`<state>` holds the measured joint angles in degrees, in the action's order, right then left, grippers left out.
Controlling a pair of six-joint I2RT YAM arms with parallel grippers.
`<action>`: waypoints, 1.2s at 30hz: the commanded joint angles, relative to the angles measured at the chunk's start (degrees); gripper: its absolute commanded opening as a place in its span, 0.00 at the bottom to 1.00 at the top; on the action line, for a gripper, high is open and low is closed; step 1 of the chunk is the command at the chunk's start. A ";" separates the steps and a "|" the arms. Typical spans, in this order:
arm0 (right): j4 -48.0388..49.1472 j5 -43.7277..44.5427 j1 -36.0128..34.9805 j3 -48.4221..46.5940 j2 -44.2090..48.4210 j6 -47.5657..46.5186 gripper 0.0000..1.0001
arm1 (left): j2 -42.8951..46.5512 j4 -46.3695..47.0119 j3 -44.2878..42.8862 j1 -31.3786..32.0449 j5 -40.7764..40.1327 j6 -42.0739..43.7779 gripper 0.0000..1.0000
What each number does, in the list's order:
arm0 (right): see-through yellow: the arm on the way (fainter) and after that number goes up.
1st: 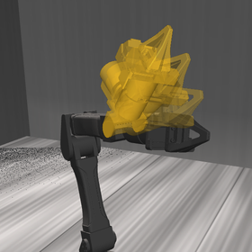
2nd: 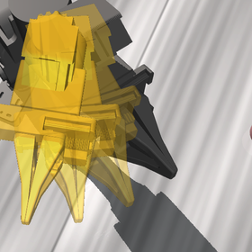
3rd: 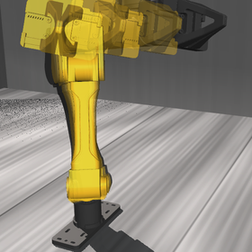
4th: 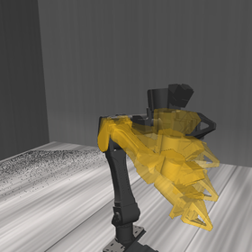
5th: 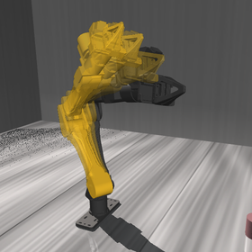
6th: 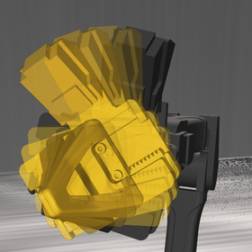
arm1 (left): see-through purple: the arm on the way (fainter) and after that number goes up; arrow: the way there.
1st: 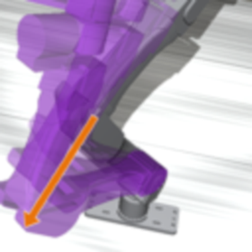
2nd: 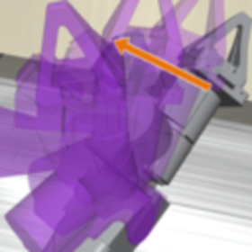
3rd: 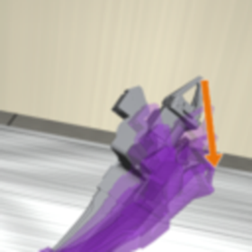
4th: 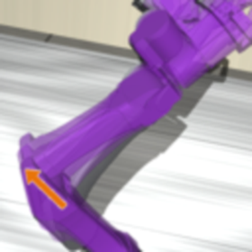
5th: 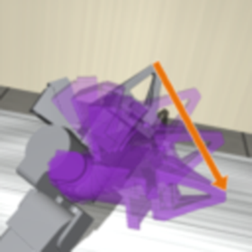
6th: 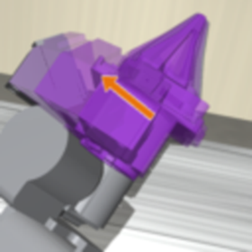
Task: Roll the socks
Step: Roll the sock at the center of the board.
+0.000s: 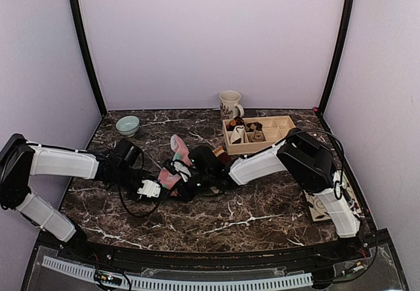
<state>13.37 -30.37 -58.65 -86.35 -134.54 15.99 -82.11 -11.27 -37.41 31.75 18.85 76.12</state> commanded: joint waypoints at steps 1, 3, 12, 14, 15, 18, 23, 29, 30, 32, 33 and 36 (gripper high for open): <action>-2.13 -0.41 0.89 0.91 -2.42 1.96 0.00 | -1.60 -2.10 -0.16 0.14 -0.27 0.43 0.39; -2.02 -0.89 0.95 0.88 -2.77 2.26 0.00 | -0.99 -2.16 0.57 0.15 0.01 1.45 0.38; -1.35 -1.78 1.13 0.84 -2.81 3.03 0.00 | -3.26 -0.35 0.48 0.16 -1.56 1.34 0.31; 0.24 -2.28 1.49 1.43 -2.50 4.30 0.06 | -4.02 -0.97 0.29 0.13 -1.37 1.65 0.11; 1.23 -2.39 1.60 1.89 -2.13 4.73 0.12 | -4.87 -2.08 -0.44 0.10 -1.30 1.43 0.06; 7.17 -1.82 1.64 5.74 0.41 4.49 0.24 | -8.37 -7.48 -5.34 -0.40 -0.22 -1.64 0.00; 18.86 3.30 1.98 15.30 7.20 1.82 0.48 | -14.43 -20.16 -14.96 -3.22 6.40 -4.05 0.00; 26.88 9.27 2.22 26.29 15.60 -7.07 0.54 | -20.18 -32.59 -22.63 -4.53 12.14 -5.99 0.00; 26.82 9.65 2.23 27.40 17.17 -8.78 0.54 | -21.61 -34.73 -24.53 -4.77 13.45 -6.35 0.00; 28.05 9.75 1.83 30.24 19.56 -12.79 0.54 | -23.99 -38.84 -27.42 -5.04 15.72 -7.29 0.00; 28.53 9.85 1.34 31.73 20.88 -15.16 0.54 | -25.45 -41.24 -29.05 -5.06 16.84 -7.26 0.00; 25.10 11.07 -1.41 32.88 23.43 -24.37 0.54 | -29.90 -49.22 -33.48 -5.13 19.89 -6.96 0.00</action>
<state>37.06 -21.80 -57.21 -54.89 -114.54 4.49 -107.79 -44.88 -66.70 26.76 32.51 69.97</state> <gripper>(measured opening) 0.539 0.058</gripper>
